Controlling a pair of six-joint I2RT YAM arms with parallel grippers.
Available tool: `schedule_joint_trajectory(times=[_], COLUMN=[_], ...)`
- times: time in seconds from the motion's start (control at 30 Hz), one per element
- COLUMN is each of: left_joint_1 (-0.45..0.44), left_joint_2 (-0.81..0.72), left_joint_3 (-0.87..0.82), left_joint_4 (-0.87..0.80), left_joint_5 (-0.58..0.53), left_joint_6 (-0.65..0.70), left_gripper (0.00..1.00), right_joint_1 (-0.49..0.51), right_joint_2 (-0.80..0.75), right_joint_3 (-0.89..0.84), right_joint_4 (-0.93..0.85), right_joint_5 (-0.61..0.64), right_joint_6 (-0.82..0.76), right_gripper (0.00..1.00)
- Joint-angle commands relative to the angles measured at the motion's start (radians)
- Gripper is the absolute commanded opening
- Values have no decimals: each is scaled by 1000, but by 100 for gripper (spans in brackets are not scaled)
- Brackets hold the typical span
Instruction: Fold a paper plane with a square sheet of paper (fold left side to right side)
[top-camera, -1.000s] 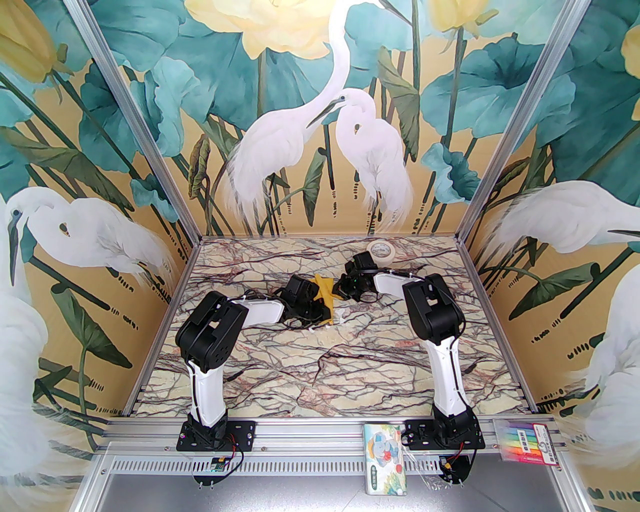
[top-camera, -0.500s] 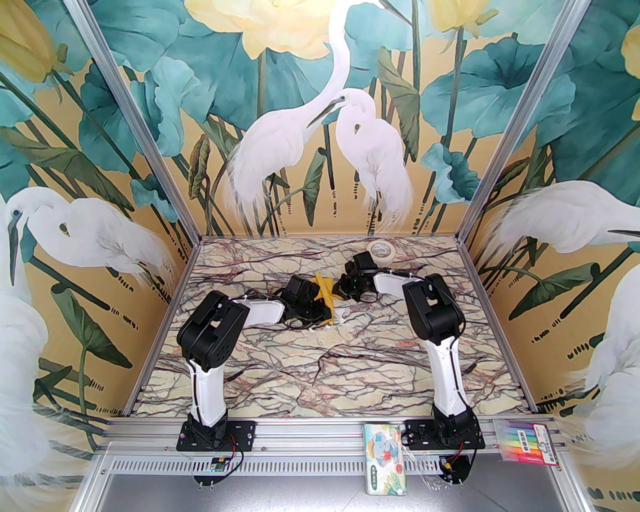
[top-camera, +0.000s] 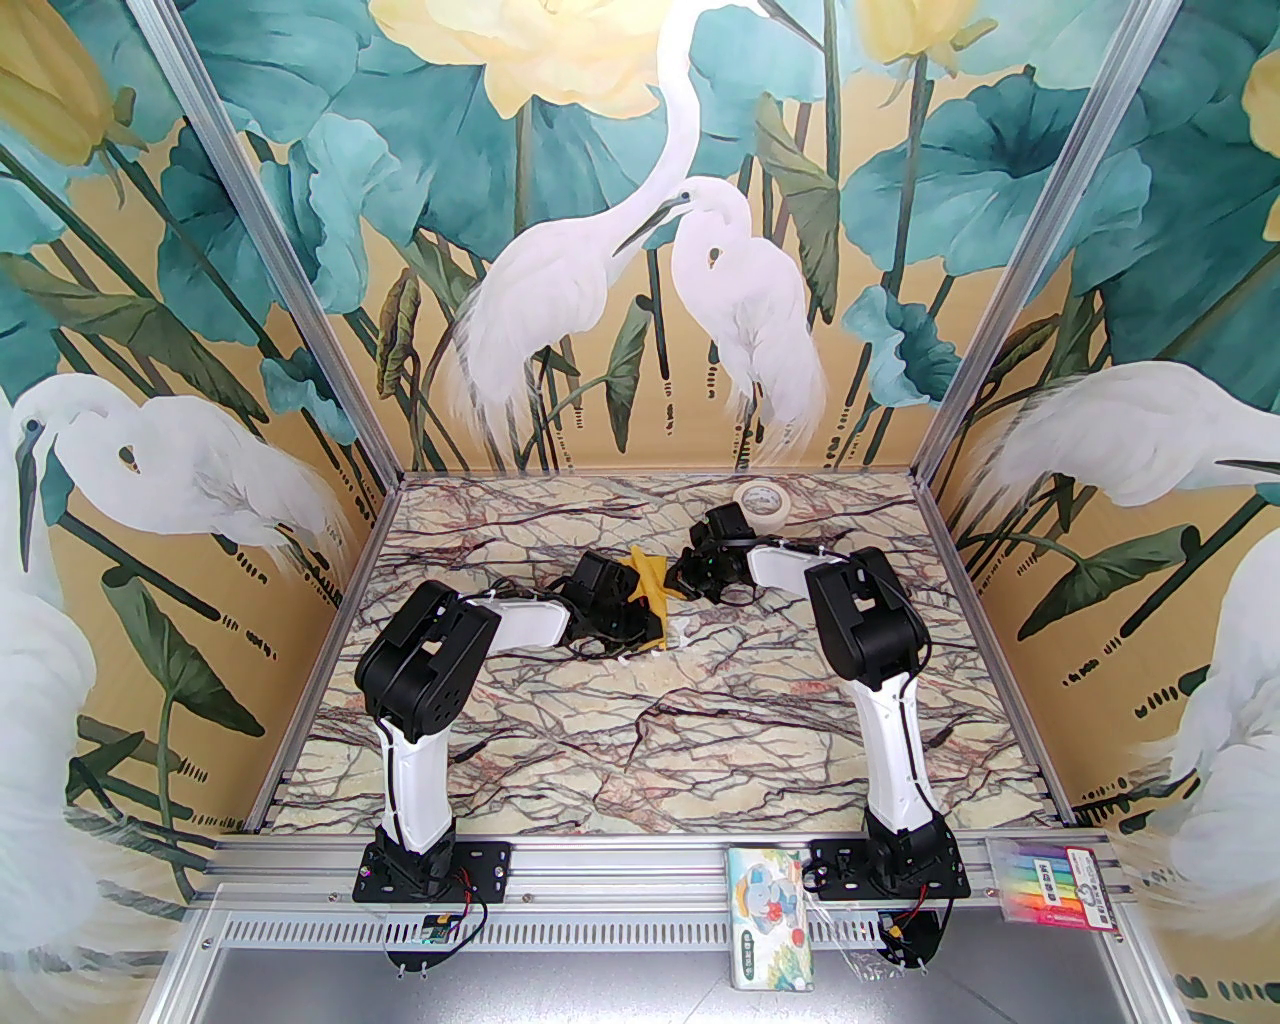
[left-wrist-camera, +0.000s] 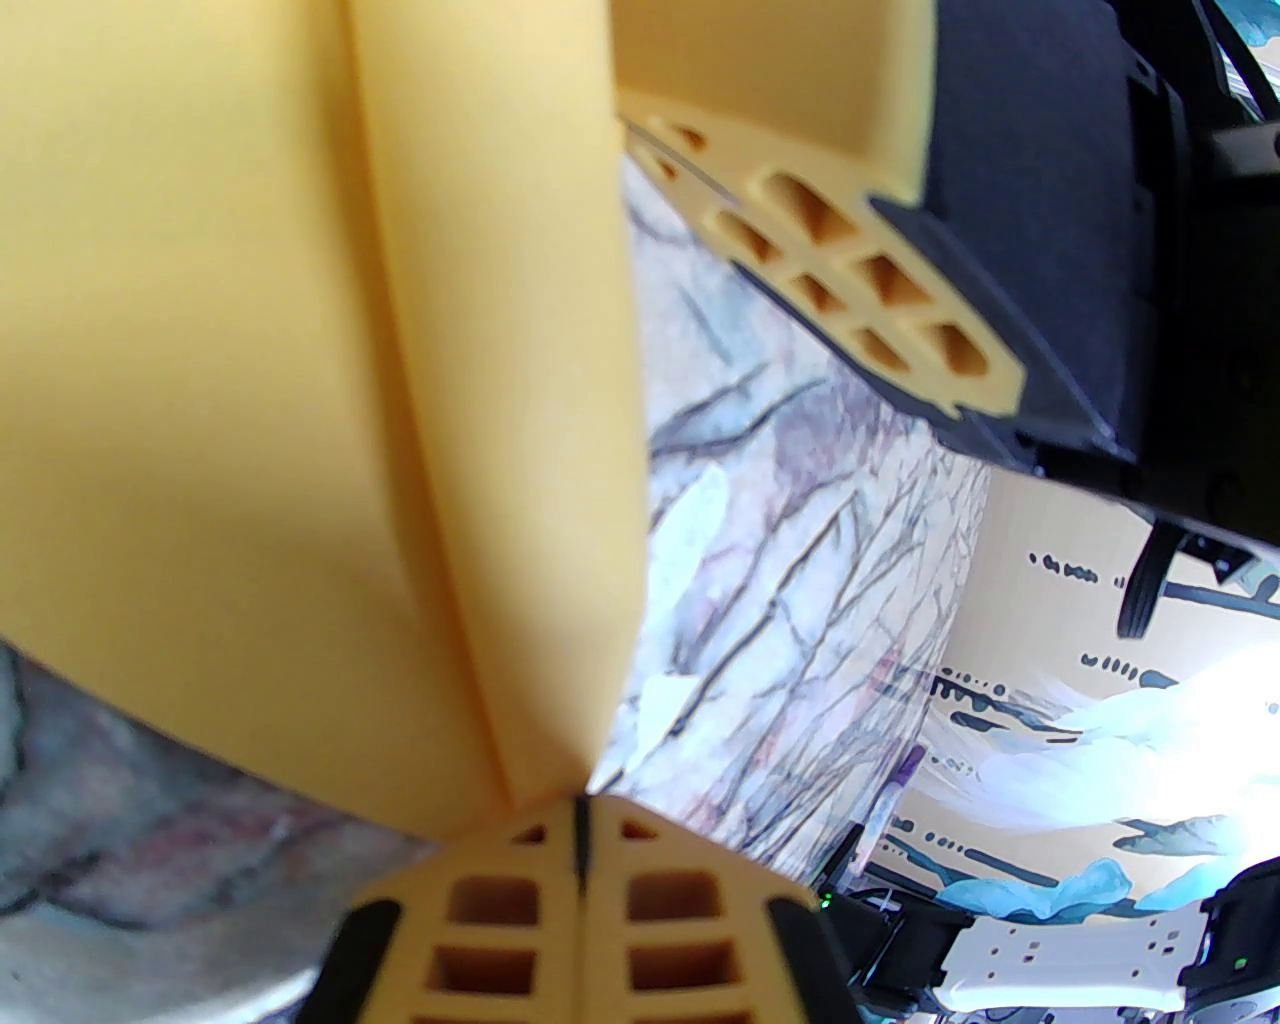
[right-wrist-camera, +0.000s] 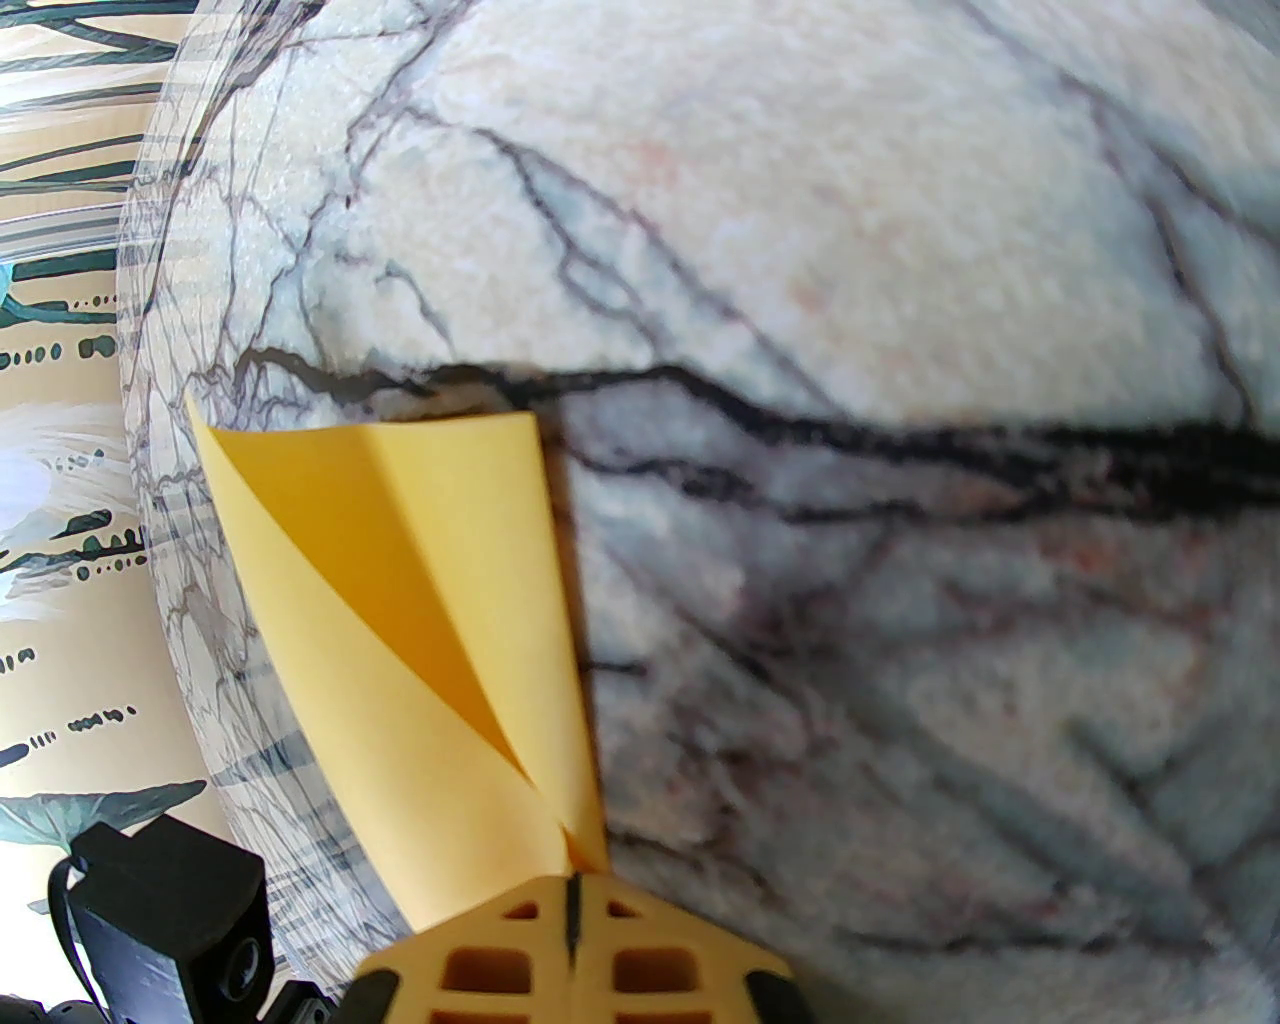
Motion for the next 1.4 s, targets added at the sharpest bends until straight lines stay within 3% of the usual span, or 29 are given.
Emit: schedule_joint_trajectory(times=[0.0,0.47,1.03,1.37], left_joint_1=[-3,-11,-24,-18], left_joint_2=[28,65,115,37], left_joint_3=[16,66,193,250], left_joint_4=[-30,-129,-370,-351], left_joint_5=[-5,-38,-138,-100], left_joint_6=[-1,13,67,77], left_gripper=[0,0,0,1], right_joint_1=[9,11,12,11], right_joint_2=[22,20,19,21], right_joint_3=[-6,-9,-9,-4], right_joint_4=[-21,-18,-18,-33], right_joint_5=[18,20,22,30], right_joint_6=[-17,-17,-16,-22], right_gripper=[0,0,0,0])
